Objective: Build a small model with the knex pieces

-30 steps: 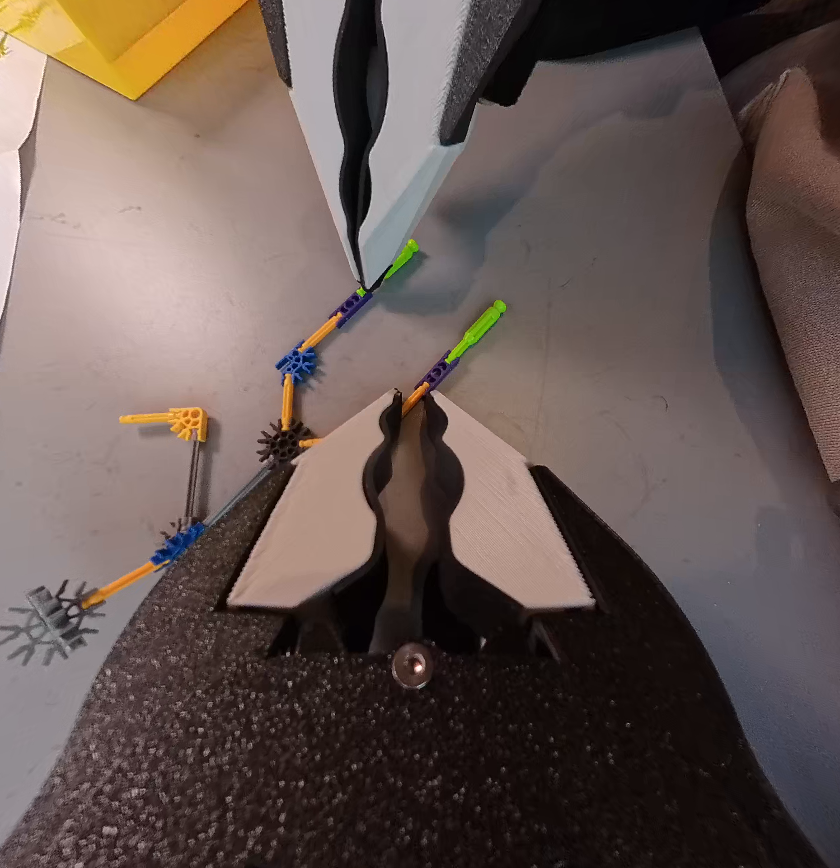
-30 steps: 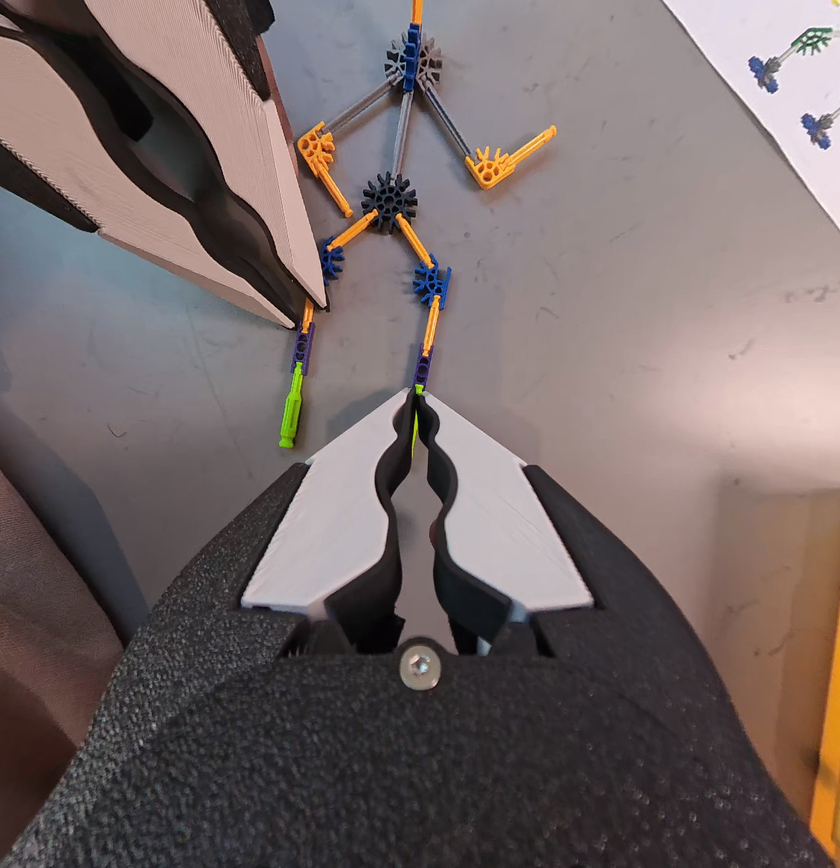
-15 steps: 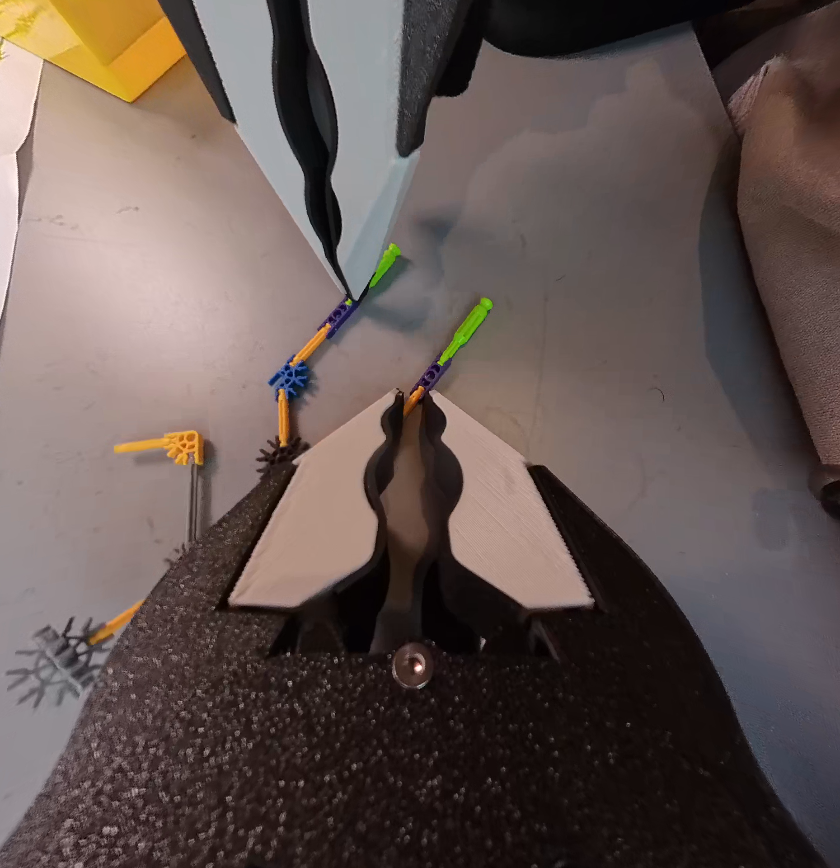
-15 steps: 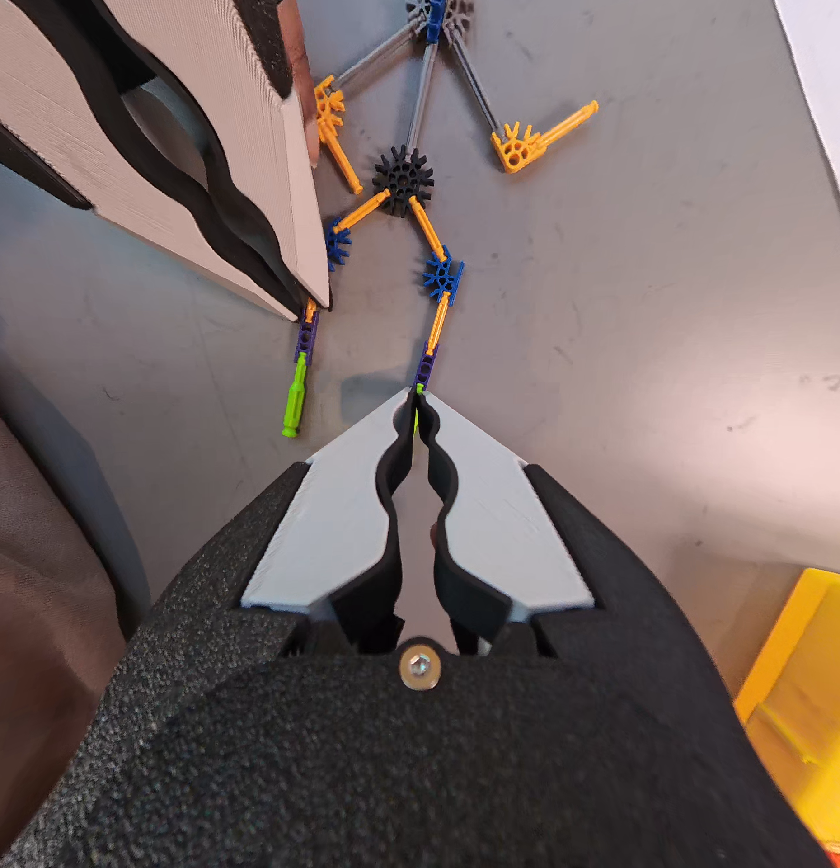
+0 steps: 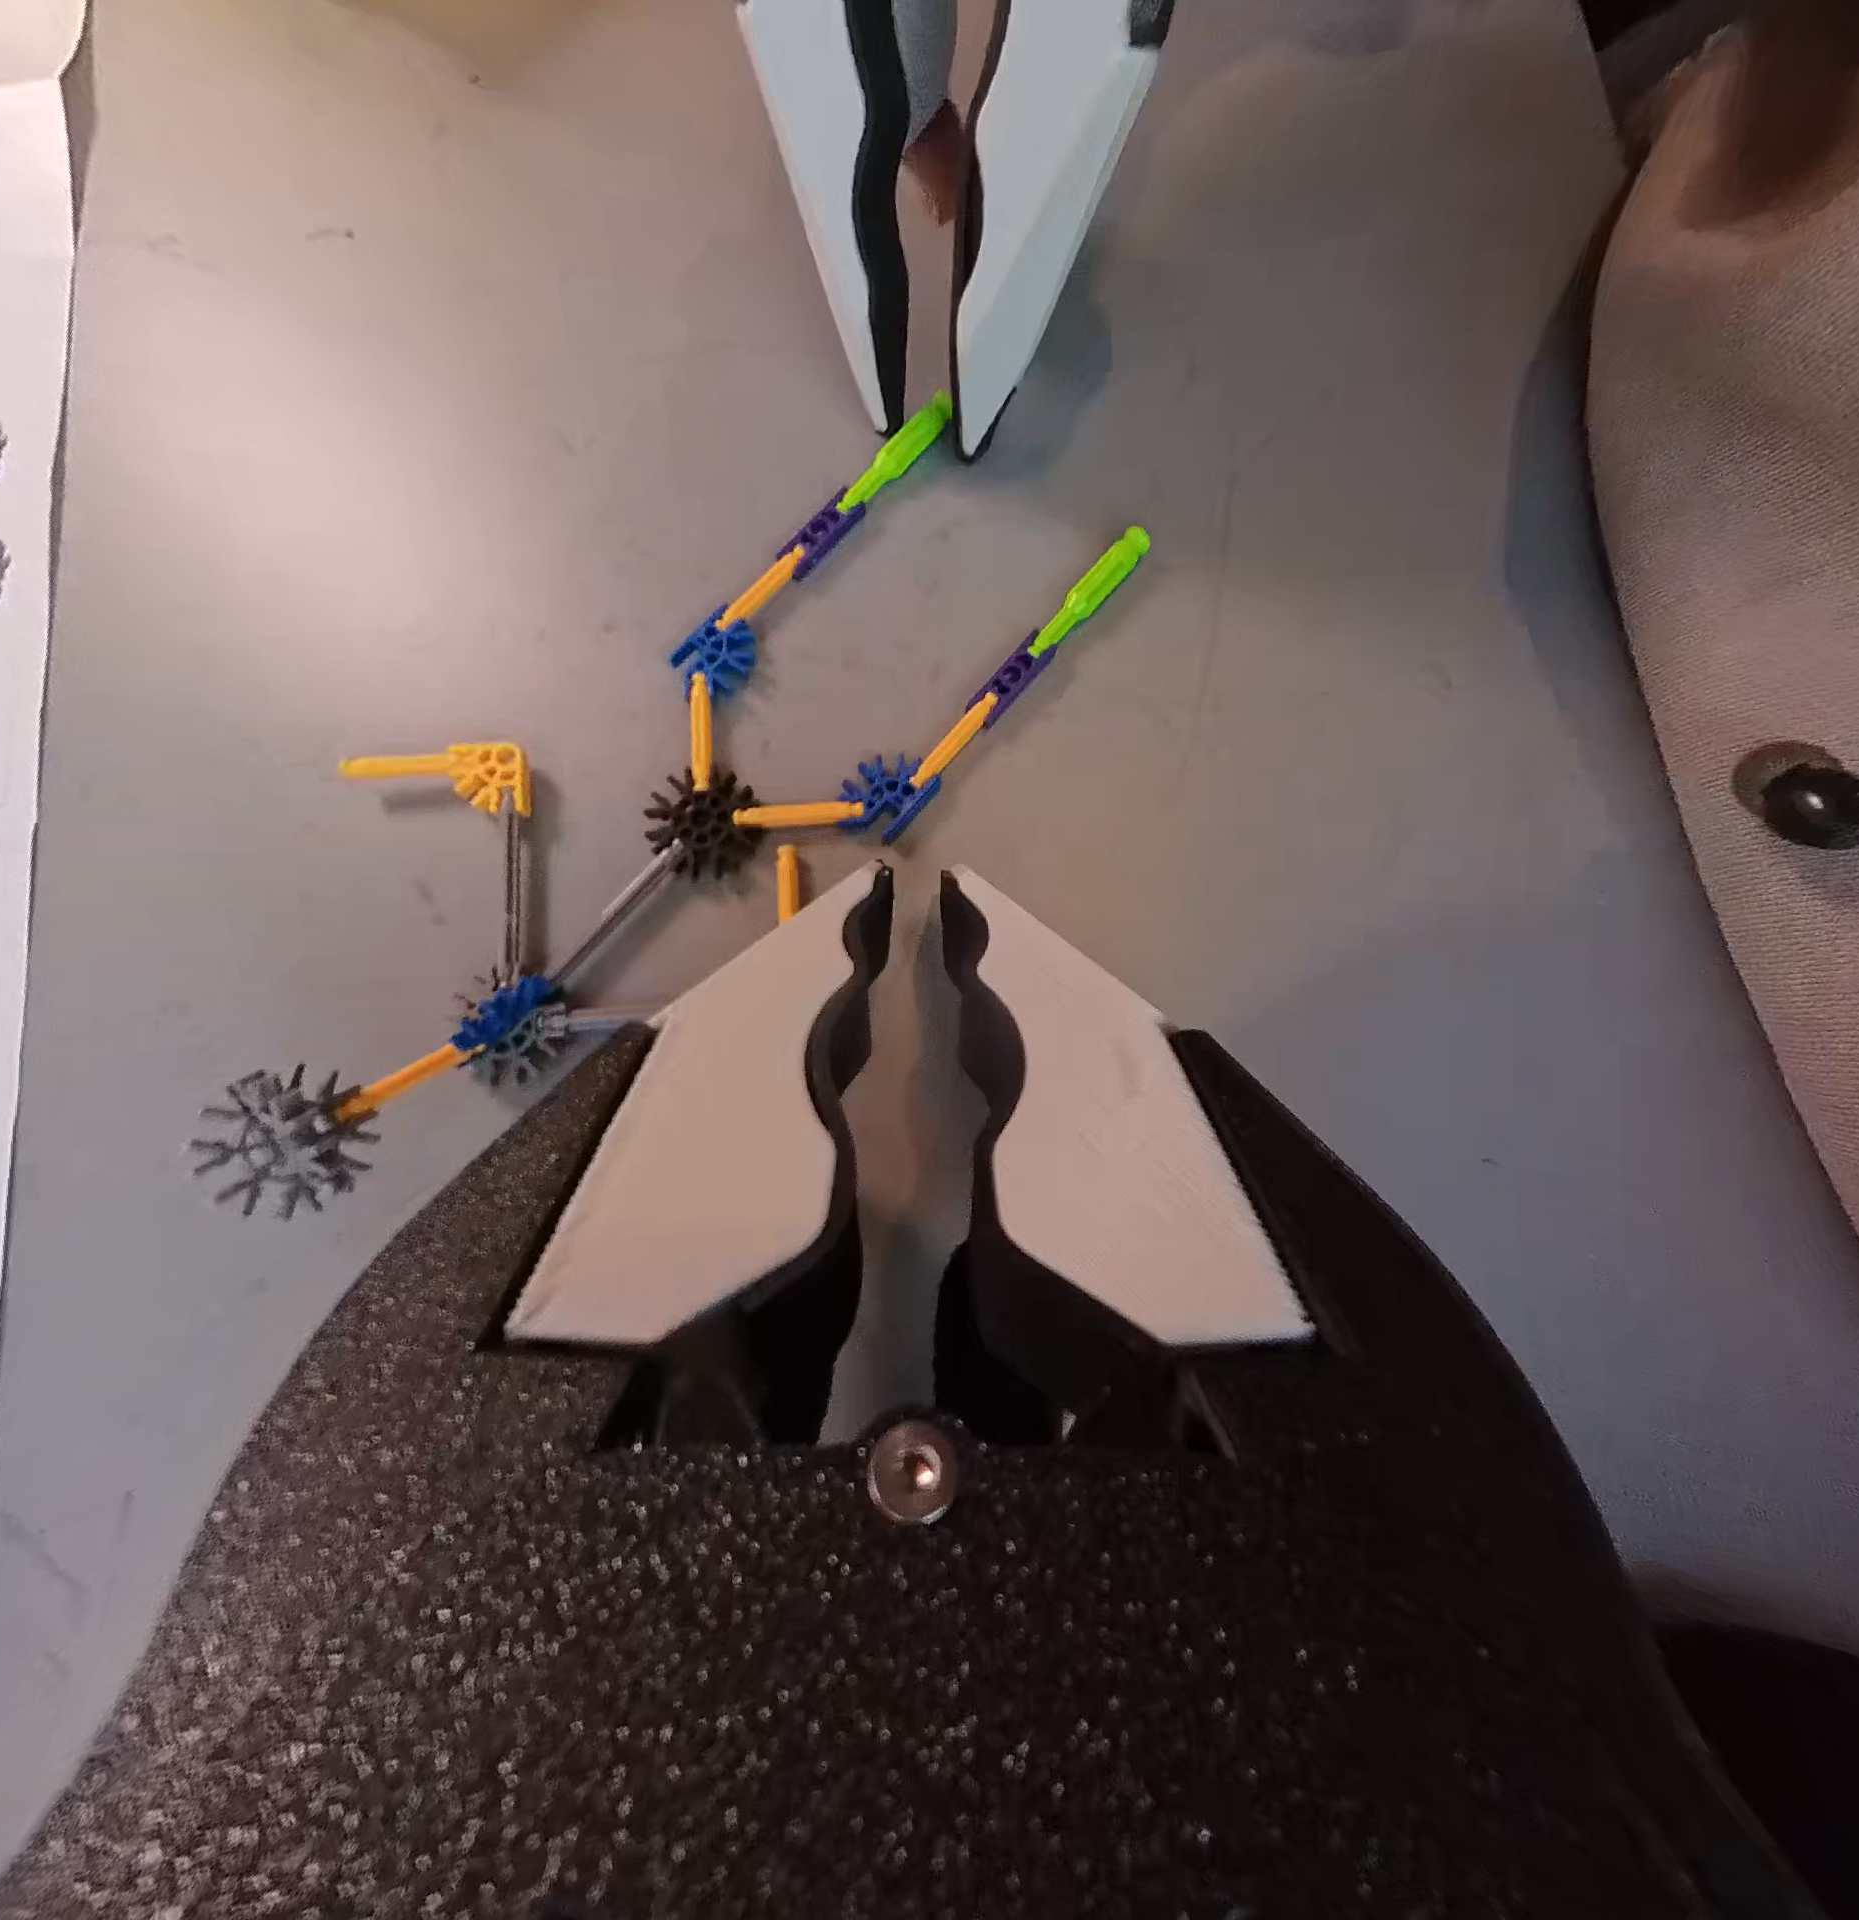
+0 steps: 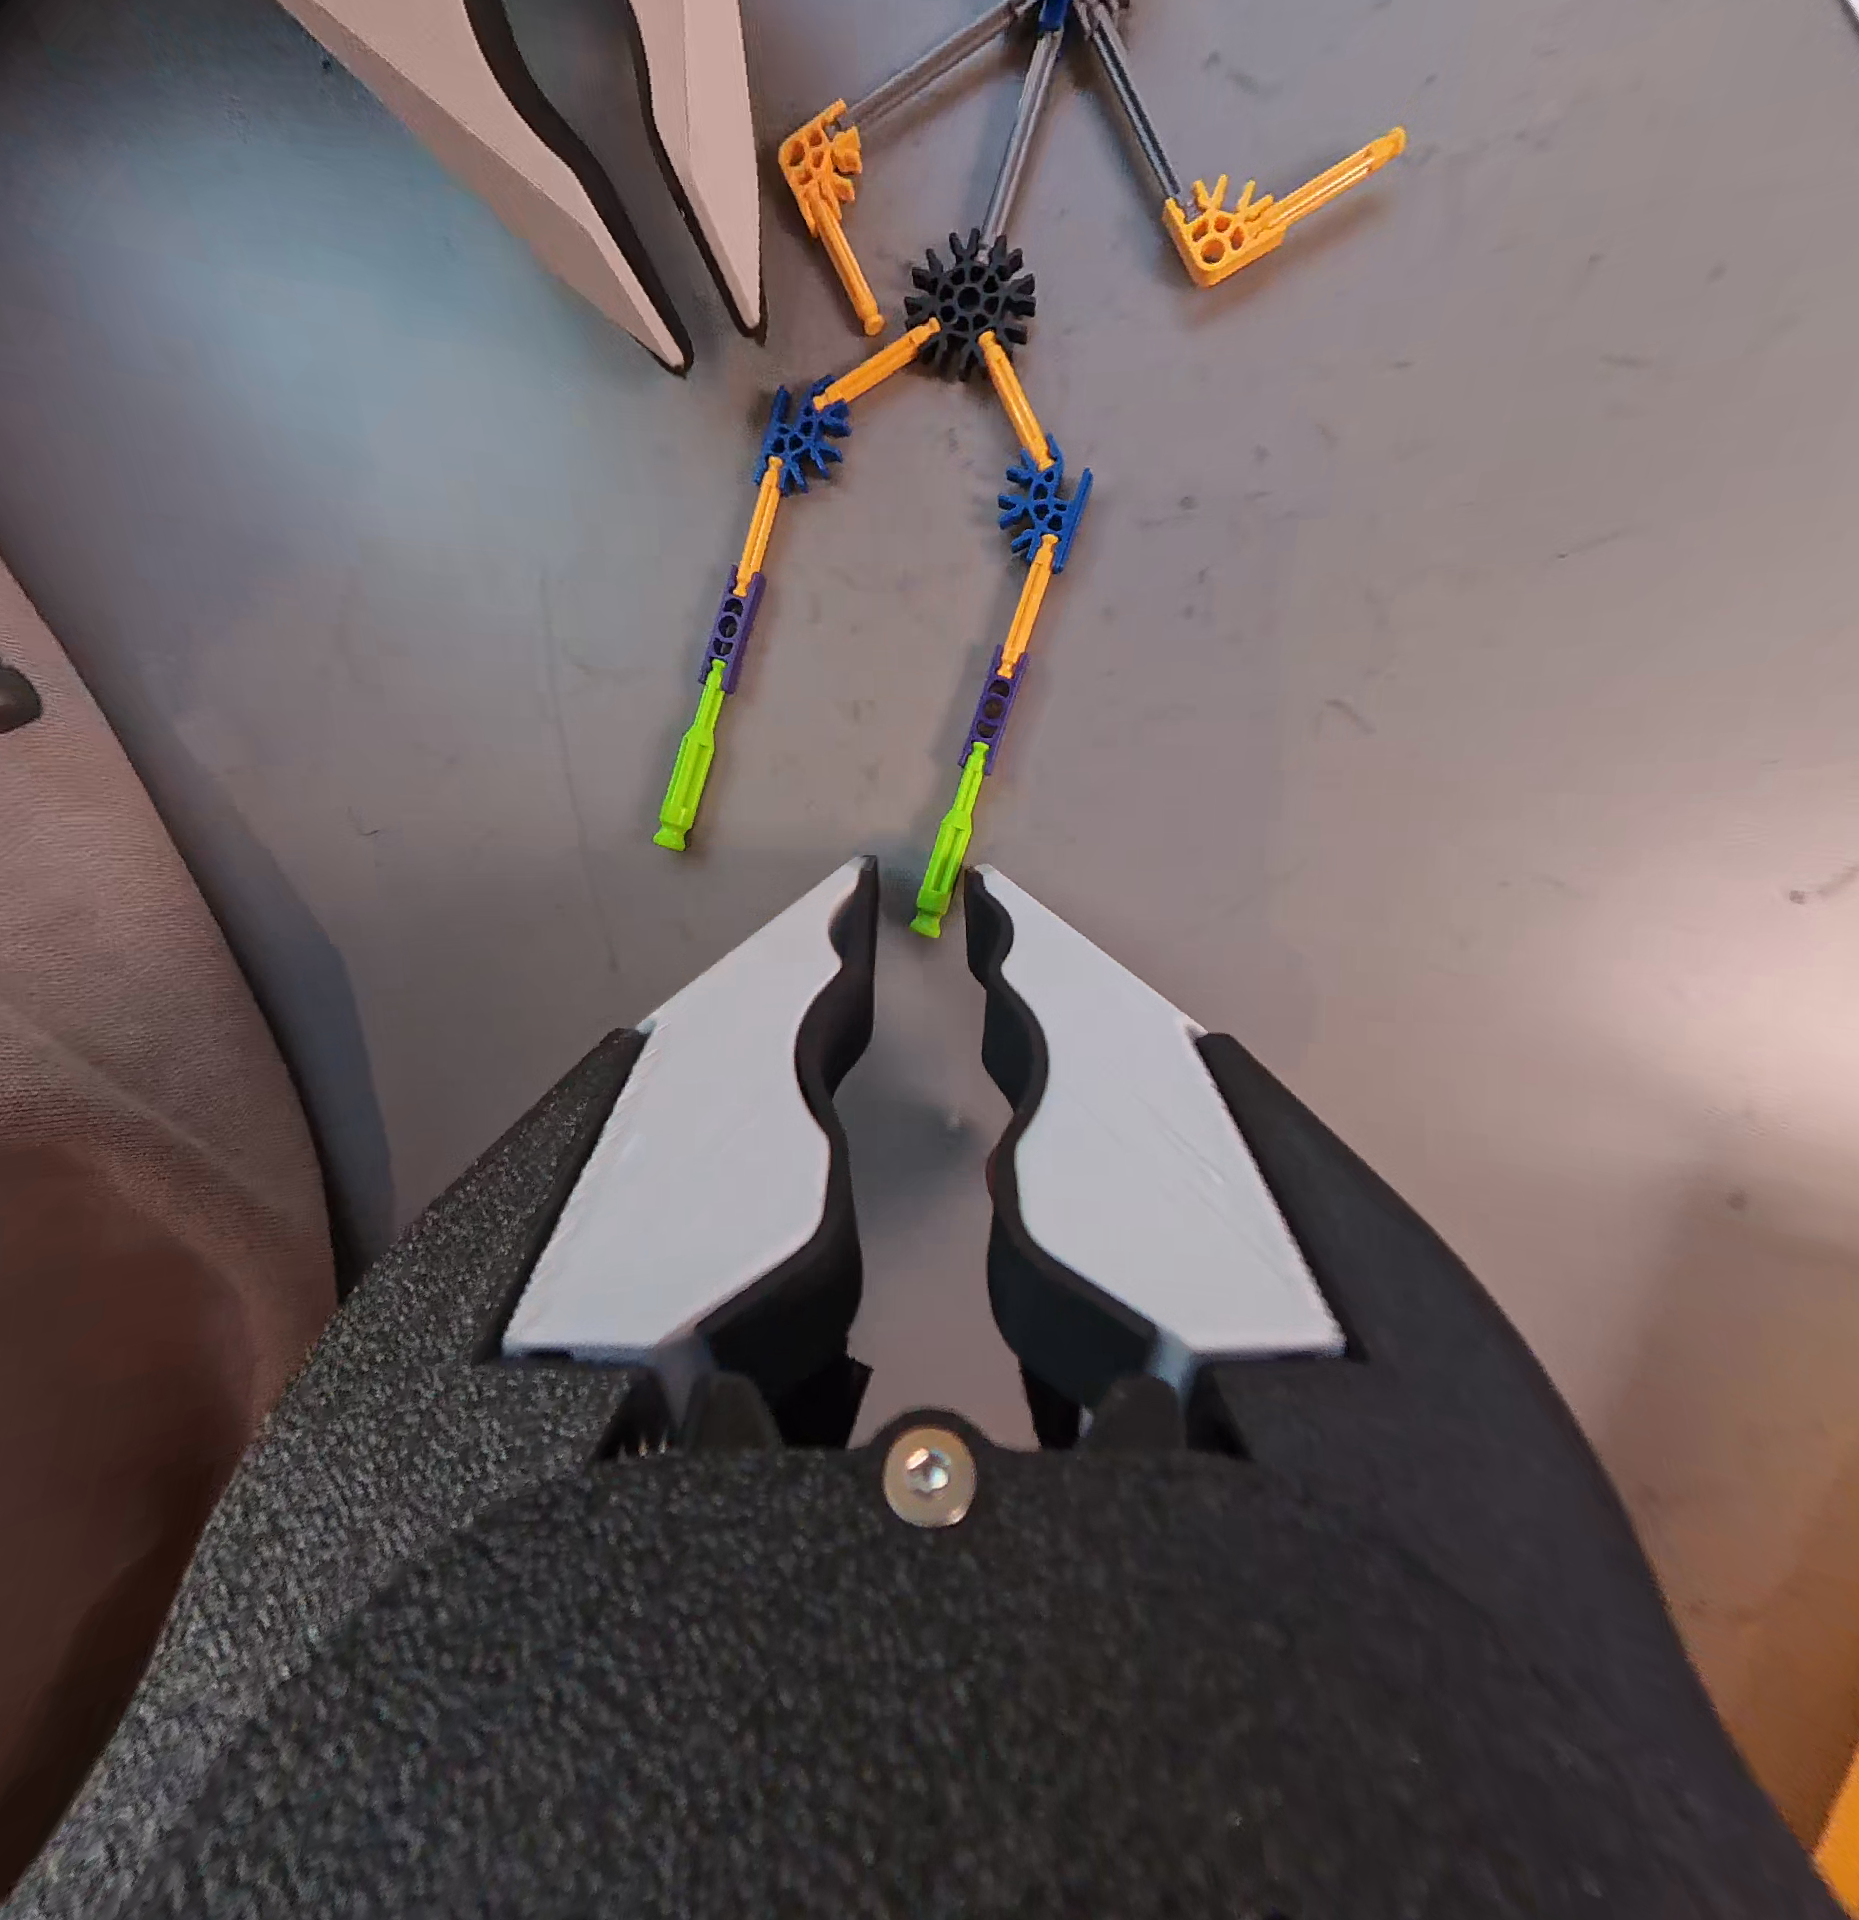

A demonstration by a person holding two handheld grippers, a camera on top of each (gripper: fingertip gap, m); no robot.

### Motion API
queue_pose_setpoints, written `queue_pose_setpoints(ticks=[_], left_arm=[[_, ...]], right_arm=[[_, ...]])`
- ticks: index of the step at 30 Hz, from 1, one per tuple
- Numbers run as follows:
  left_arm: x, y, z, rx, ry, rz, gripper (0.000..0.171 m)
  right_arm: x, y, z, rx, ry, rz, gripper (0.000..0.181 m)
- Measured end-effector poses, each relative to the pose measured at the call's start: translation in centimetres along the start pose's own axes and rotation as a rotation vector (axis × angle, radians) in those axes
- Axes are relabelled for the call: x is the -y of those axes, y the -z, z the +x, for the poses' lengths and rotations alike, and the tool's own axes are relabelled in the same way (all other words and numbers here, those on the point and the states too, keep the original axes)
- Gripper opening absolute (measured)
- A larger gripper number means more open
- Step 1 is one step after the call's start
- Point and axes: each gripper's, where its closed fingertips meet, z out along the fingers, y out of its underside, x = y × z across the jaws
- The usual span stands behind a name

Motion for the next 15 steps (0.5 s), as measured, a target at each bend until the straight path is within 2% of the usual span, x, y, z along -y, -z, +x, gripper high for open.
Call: queue_pose_setpoints(ticks=[3, 7, 12, 15], left_arm=[[-1.0, 0.2, -0.9, 0.047, 0.040, -0.030, 0.009], [-0.9, 0.1, -2.1, 0.102, 0.066, -0.015, 0.011], [-1.1, 0.4, -4.1, 0.198, 0.091, -0.010, 0.015], [-1.5, 0.8, -5.5, 0.278, 0.098, -0.016, 0.016]], right_arm=[[-0.1, 0.0, 0.4, -0.021, -0.025, 0.005, 0.006], [-0.1, 0.0, 0.4, -0.045, -0.086, 0.022, 0.005], [0.0, 0.0, -1.2, -0.033, -0.109, 0.050, 0.012], [0.6, -0.5, -2.8, -0.012, -0.046, 0.078, 0.018]])
